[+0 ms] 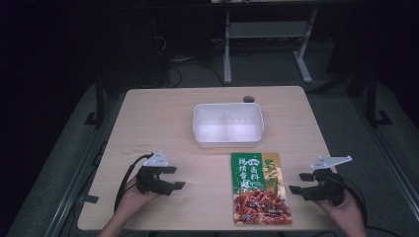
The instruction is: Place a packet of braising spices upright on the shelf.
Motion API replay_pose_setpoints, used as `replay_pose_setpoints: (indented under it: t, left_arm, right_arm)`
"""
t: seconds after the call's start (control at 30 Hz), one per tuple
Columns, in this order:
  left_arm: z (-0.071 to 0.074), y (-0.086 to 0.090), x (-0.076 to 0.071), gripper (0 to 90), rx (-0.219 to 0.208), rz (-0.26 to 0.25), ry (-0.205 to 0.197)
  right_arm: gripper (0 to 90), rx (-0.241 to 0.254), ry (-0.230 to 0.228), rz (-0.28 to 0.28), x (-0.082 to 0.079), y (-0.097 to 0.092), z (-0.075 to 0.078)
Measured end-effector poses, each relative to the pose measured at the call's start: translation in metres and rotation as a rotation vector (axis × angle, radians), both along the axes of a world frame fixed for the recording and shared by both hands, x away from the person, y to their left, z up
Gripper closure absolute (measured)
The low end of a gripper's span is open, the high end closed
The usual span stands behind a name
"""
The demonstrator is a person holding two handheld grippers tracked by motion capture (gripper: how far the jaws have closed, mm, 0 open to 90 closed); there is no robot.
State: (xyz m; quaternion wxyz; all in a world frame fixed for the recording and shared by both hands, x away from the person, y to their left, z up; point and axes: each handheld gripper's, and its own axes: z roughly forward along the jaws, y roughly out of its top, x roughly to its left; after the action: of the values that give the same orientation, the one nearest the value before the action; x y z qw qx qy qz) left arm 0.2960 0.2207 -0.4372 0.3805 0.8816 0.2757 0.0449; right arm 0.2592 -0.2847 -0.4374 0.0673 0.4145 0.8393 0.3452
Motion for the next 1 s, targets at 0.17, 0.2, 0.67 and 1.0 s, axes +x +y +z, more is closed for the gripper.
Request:
replay_pose_setpoints:
  t: [0.17,0.2,0.67,1.0]
  left_arm:
    - [0.002,-0.004,-0.002,37.1,-0.016,-0.001,0.015]
    - [0.003,-0.005,-0.002,38.0,-0.020,-0.006,0.017]
    - [0.019,-0.049,-0.018,67.0,-0.041,-0.150,0.044]
    - [0.023,-0.096,-0.028,87.8,0.060,-0.287,0.017]
  right_arm:
    - [32.2,-0.002,0.000,-0.014,0.002,-0.001,0.000]
    - [32.0,-0.002,0.001,-0.019,0.002,-0.001,0.000]
    - [29.8,-0.032,0.003,-0.025,0.016,-0.002,0.003]
    - [29.3,-0.026,-0.012,-0.020,0.028,-0.003,0.014]
